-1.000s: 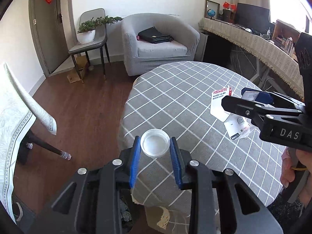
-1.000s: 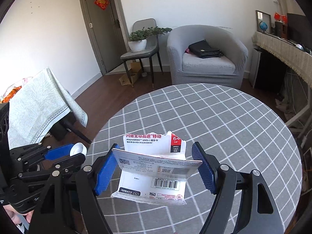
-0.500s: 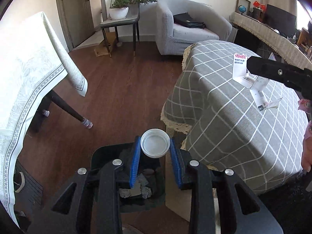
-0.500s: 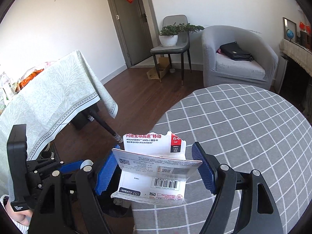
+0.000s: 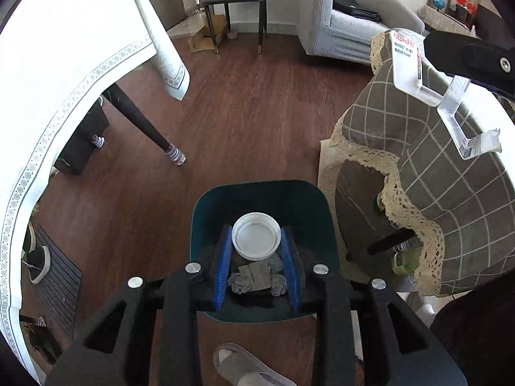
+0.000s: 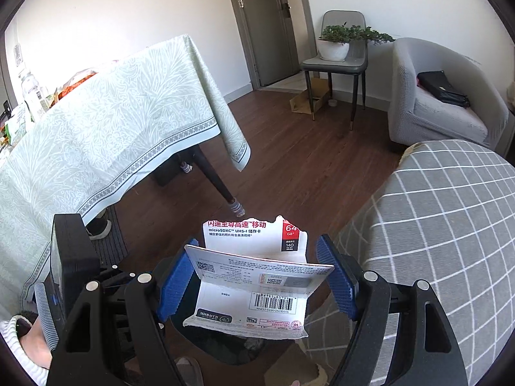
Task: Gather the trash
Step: 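Carry the bottle cap and card package over the teal bin, then open the left gripper to drop the cap while the right gripper releases the card package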
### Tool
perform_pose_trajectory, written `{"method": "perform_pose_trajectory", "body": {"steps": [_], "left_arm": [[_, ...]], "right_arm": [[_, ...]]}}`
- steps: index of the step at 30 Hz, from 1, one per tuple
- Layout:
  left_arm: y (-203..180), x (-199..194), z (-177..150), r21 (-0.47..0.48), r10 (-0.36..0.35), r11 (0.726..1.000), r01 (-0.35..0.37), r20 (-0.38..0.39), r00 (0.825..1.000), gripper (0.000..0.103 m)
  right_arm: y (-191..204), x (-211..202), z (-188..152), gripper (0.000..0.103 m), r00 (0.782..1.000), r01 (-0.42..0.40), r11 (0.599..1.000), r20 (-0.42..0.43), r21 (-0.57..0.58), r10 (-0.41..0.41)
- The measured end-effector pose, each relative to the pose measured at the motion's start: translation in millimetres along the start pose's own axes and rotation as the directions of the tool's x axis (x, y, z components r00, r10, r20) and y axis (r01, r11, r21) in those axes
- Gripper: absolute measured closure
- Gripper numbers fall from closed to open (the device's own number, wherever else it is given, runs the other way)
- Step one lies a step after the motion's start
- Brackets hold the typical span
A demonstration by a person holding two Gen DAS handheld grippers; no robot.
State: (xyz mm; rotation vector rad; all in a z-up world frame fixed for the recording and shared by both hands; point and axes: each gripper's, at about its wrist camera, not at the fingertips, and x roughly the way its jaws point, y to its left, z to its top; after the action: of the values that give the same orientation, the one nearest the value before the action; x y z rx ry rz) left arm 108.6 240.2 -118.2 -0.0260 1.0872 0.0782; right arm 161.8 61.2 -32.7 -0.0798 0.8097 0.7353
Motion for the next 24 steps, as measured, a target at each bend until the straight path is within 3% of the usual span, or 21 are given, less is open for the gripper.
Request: {"method": "perform_pose_trajectory", "body": {"steps": [3,15,24], "left_arm": [[14,15,-8,-0.033,-0.035,0.999,0.034,-0.037,0.999,0.070],[35,73,-38,-0.050,-0.054,0.998,0.045,-0.196,0.979,0.070],[45,74,-48,-0.032,-0.040,0.999,0.034,-0.184,0.982,0.057]], "right_arm": [[10,17,-2,0.026,0.999,-0.011,1.000,-0.031,-0.010,0.011],[29,76,-8,0.026,0.991,-0.003,1.000,-0.136,-0.012,0.002],[35,118,-21,0.026,0.975,0.019,1.000,-0.221,-0.004,-0.020]]}}
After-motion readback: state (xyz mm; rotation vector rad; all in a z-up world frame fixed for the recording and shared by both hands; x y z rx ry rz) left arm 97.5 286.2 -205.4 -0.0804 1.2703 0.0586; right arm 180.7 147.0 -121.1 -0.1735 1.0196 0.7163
